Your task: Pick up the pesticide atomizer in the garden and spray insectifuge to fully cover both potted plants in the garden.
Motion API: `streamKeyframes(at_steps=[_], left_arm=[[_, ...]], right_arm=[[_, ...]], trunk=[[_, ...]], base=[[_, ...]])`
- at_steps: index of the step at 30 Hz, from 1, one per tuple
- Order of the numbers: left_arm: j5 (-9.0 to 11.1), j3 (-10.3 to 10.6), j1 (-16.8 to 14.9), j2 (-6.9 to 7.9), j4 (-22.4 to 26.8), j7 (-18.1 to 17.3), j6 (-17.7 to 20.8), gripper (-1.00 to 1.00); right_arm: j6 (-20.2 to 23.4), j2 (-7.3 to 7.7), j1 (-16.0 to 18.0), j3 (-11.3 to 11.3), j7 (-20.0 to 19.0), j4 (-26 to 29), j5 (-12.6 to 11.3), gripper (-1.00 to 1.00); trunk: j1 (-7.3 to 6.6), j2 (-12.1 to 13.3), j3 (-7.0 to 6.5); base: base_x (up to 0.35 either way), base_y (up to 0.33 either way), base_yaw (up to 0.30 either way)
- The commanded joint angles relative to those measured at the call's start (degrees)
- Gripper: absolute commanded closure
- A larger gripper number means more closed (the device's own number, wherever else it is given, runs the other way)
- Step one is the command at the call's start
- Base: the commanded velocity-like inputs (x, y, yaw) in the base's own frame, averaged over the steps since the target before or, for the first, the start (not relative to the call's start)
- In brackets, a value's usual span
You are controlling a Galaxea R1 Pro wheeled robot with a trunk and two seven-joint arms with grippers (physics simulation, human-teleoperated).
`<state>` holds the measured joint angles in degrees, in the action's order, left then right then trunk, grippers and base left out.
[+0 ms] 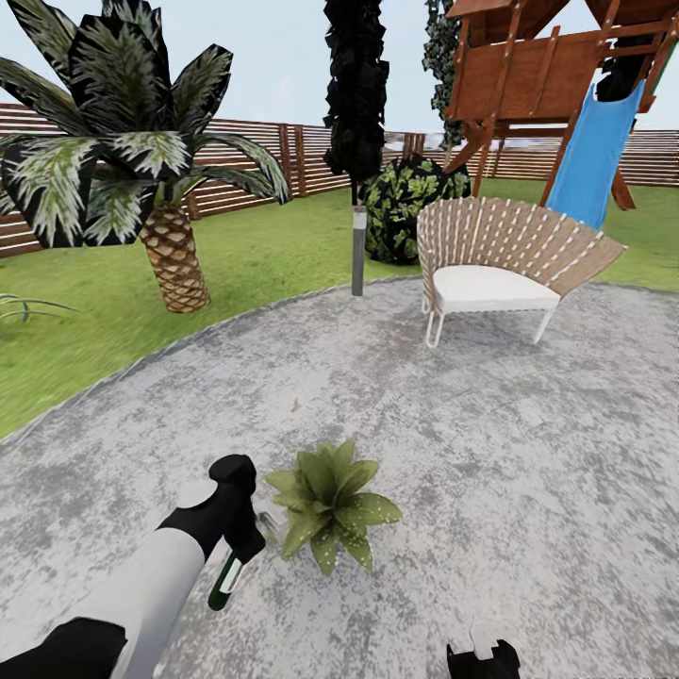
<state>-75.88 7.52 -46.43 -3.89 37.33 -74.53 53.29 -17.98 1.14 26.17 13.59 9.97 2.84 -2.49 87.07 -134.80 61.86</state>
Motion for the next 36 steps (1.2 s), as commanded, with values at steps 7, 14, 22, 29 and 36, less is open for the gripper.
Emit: streamKeyframes(at_steps=[7, 14, 22, 29, 36], left_arm=[[-0.5, -0.3, 0.0, 0.15, 0.6, -0.5, 0.6, 1.0], [-0.5, -0.3, -0.5, -0.38, 0.7, -0.6, 0.6, 1.0], [-0.5, -0.3, 2.5, 0.22, -0.1, -0.4, 0.5, 1.0], [-0.1, -0.6, 4.6, 0.4, 0.8, -0.1, 0.5, 1.0], [-0.2, -0.5, 4.2, 0.47, 0.9, -0.1, 0.6, 1.0]], right_arm=[[-0.1, 0.0, 0.0, 0.5, 0.2, 0.0, -0.2, -1.0], [-0.1, -0.01, 0.0, 0.5, 0.2, 0.0, -0.2, -1.0], [-0.1, -0.01, 0.0, 0.5, 0.2, 0.0, -0.2, -1.0], [-0.1, -0.02, 0.0, 0.5, 0.2, 0.0, -0.2, -1.0], [-0.1, -0.04, 0.0, 0.5, 0.2, 0.0, -0.2, -1.0]], trunk=[[-0.01, 0.0, 0.05], [-0.01, 0.0, 0.05], [-0.01, 0.0, 0.05], [-0.01, 0.0, 0.05], [-0.01, 0.0, 0.05]], base=[[0.023, 0.001, -0.002], [0.248, 0.118, 0.0], [0.048, 0.021, 0.0], [0.0, 0.0, 0.0], [0.0, 0.0, 0.0]])
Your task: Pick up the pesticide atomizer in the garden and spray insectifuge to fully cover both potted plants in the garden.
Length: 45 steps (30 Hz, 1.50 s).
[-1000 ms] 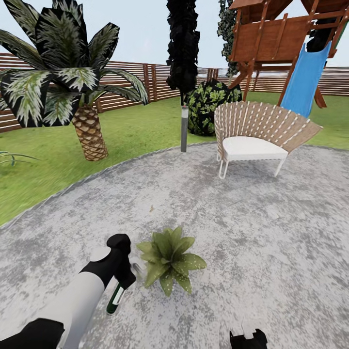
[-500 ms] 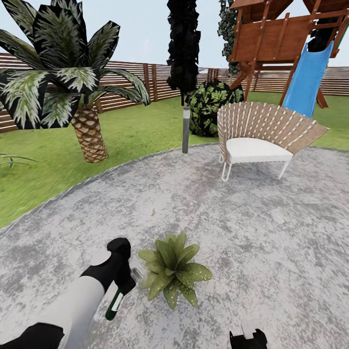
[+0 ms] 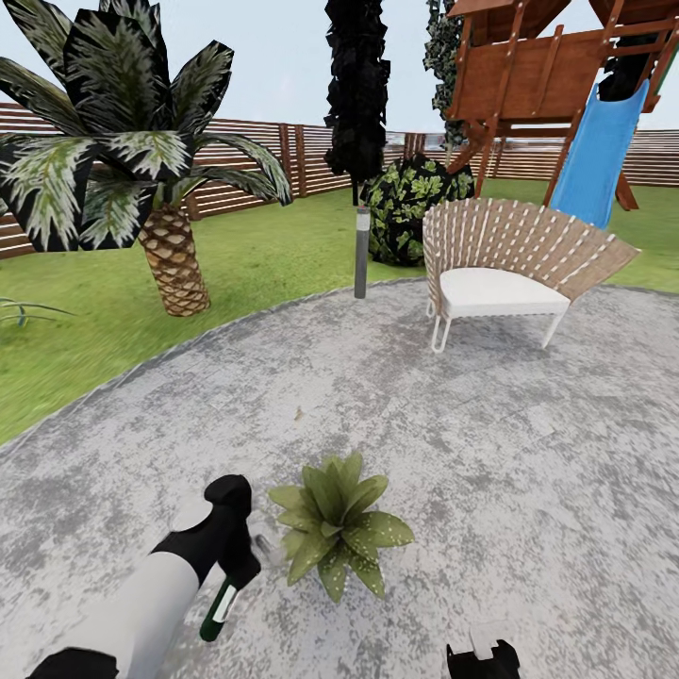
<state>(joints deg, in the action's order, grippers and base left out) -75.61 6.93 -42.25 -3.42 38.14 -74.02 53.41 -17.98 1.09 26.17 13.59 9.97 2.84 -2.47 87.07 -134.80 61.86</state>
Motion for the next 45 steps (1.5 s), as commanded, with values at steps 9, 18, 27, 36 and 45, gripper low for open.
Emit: streamKeyframes(at_steps=[9, 18, 27, 36, 45], left_arm=[[-0.1, -0.1, 0.8, 4.33, -0.1, -0.6, 0.4, 1.0], [-0.2, 0.3, 0.8, 0.51, -0.5, -0.5, 0.5, 1.0], [-0.1, 0.0, 0.6, 0.42, 0.0, -0.5, 0.5, 1.0], [-0.2, 0.2, 0.5, 0.16, 0.1, -0.5, 0.5, 1.0], [-0.2, 0.1, 0.7, 0.54, -0.1, -0.3, 0.5, 1.0]], right_arm=[[-0.1, 0.02, 0.0, 0.5, 0.2, 0.0, -0.3, -1.0], [-0.1, 0.01, 0.0, 0.5, 0.2, 0.0, -0.3, -1.0], [-0.1, 0.02, 0.0, 0.5, 0.2, 0.0, -0.3, -1.0], [-0.1, 0.03, 0.0, 0.5, 0.2, 0.0, -0.3, -1.0], [-0.1, 0.03, 0.0, 0.5, 0.2, 0.0, -0.3, -1.0]], trunk=[[-0.01, 0.0, 0.05], [-0.01, 0.0, 0.05], [-0.01, 0.0, 0.05], [-0.01, 0.0, 0.05], [-0.01, 0.0, 0.05]], base=[[0.0, 0.0, 0.0], [0.0, 0.0, 0.0], [0.034, 0.051, -0.051], [-0.109, 0.261, -0.29], [-0.04, 0.105, -0.108]])
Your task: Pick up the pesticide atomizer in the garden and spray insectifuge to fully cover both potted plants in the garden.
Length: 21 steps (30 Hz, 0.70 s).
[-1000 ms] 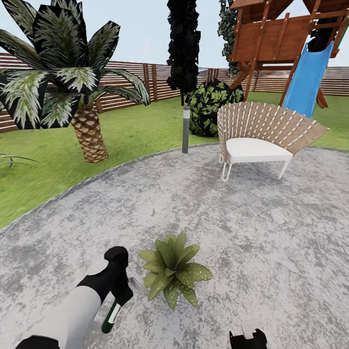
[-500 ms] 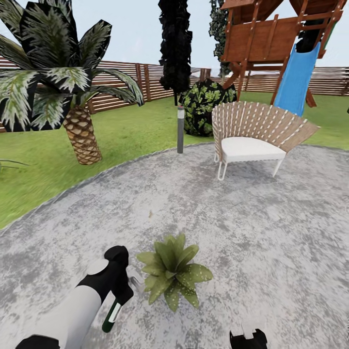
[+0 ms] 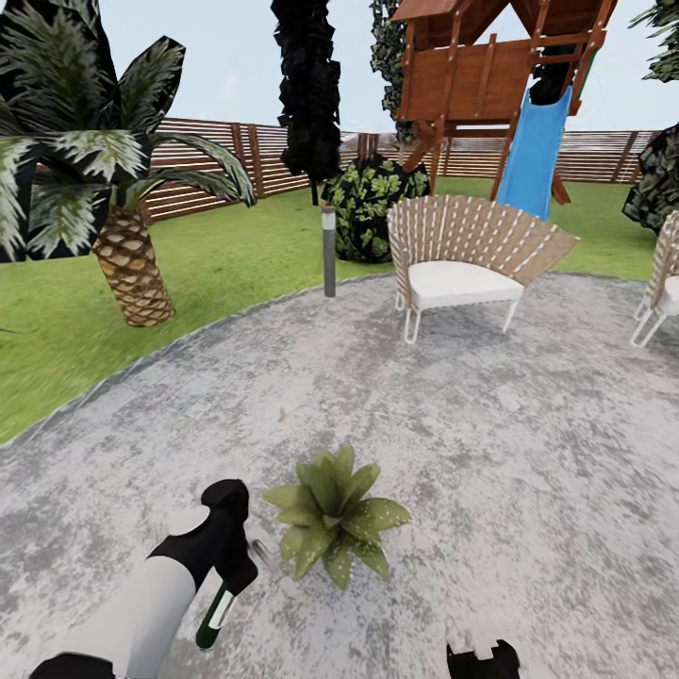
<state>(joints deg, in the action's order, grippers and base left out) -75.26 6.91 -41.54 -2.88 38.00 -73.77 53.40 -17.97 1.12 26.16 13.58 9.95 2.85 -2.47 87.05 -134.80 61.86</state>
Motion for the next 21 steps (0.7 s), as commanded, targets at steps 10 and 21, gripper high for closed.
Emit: streamKeyframes(at_steps=[10, 21], left_arm=[[-0.4, 0.2, -0.7, -0.57, 0.2, -1.1, 0.4, 1.0], [-0.6, 0.4, -1.4, -2.64, -0.3, -1.9, 0.3, 1.0]], right_arm=[[-0.1, 0.02, 0.0, 0.5, 0.2, 0.0, -0.3, -1.0], [-0.1, 0.02, 0.0, 0.5, 0.2, 0.0, -0.3, -1.0]], trunk=[[0.01, 0.0, 0.05], [0.01, 0.0, 0.05]], base=[[0.166, 0.114, 0.0], [0.002, 0.002, -0.164]])
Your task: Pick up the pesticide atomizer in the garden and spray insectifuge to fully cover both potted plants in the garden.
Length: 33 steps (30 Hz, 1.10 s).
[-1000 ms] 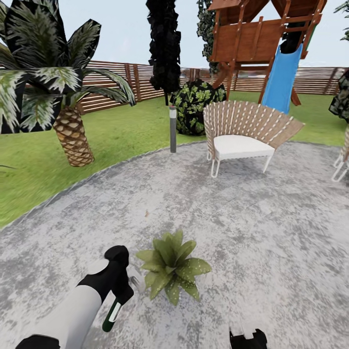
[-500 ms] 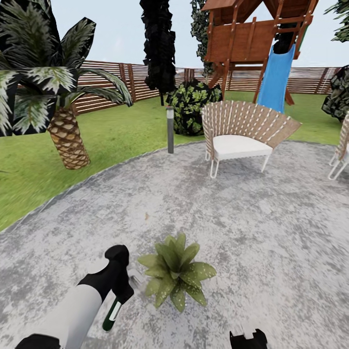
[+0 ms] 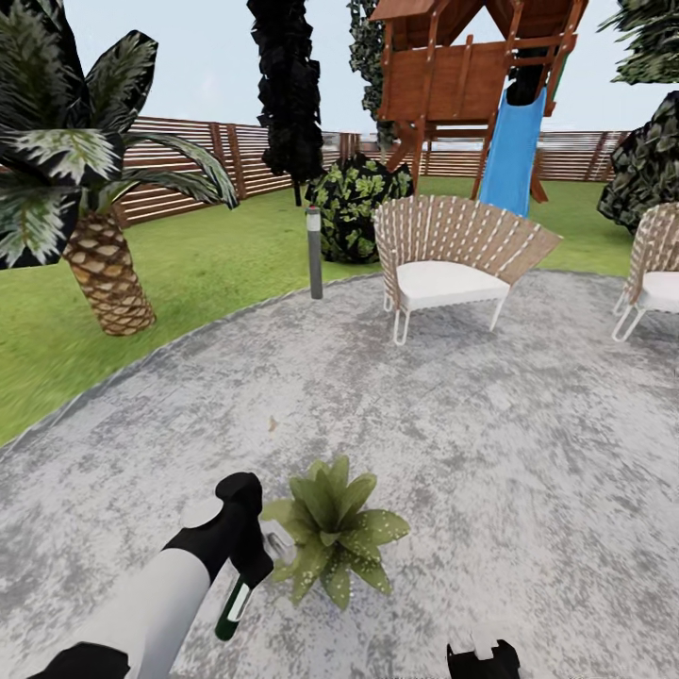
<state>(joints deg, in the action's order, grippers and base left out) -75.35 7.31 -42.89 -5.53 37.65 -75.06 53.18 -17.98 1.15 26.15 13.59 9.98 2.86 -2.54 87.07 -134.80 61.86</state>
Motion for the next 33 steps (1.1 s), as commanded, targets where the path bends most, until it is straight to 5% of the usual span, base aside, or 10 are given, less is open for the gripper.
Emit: streamKeyframes(at_steps=[1, 7, 12, 17, 25, 33], left_arm=[[-0.5, 0.1, 0.0, 0.14, 0.0, -0.6, 0.5, 1.0], [-0.2, -0.3, 0.3, 1.77, -0.4, -0.8, -4.1, 1.0], [-0.4, -0.3, -0.8, 1.05, 0.3, -5.4, -4.6, 1.0], [-1.0, -0.1, -0.9, 1.15, 0.3, -6.1, -4.8, 1.0], [-1.0, -0.3, -0.3, 6.29, -0.1, -5.6, -4.8, 1.0], [-1.2, 0.0, -3.9, 5.28, 0.6, -5.4, -4.3, 1.0]], right_arm=[[-0.1, 0.0, 0.0, 0.5, 0.2, 0.0, -0.3, -1.0], [-0.1, 0.0, 0.0, 0.5, 0.2, 0.0, -0.2, -1.0], [-0.1, 0.0, 0.0, 0.5, 0.2, 0.0, -0.2, -1.0], [-0.1, 0.0, 0.0, 0.5, 0.2, 0.0, -0.2, -1.0], [-0.1, -0.02, 0.0, 0.5, 0.2, 0.0, -0.2, -1.0], [-0.1, 0.0, 0.0, 0.5, 0.2, 0.0, -0.2, -1.0]], trunk=[[-0.01, 0.0, 0.05], [-0.01, 0.0, 0.05], [-0.01, 0.0, 0.05], [-0.01, 0.0, 0.05], [-0.01, 0.0, 0.05], [-0.01, 0.0, 0.05]], base=[[0.0, 0.0, -0.166], [0.0, 0.0, -0.024], [0.0, 0.0, 0.0], [0.0, 0.0, 0.0], [0.0, 0.0, 0.0], [0.0, 0.0, 0.0]])
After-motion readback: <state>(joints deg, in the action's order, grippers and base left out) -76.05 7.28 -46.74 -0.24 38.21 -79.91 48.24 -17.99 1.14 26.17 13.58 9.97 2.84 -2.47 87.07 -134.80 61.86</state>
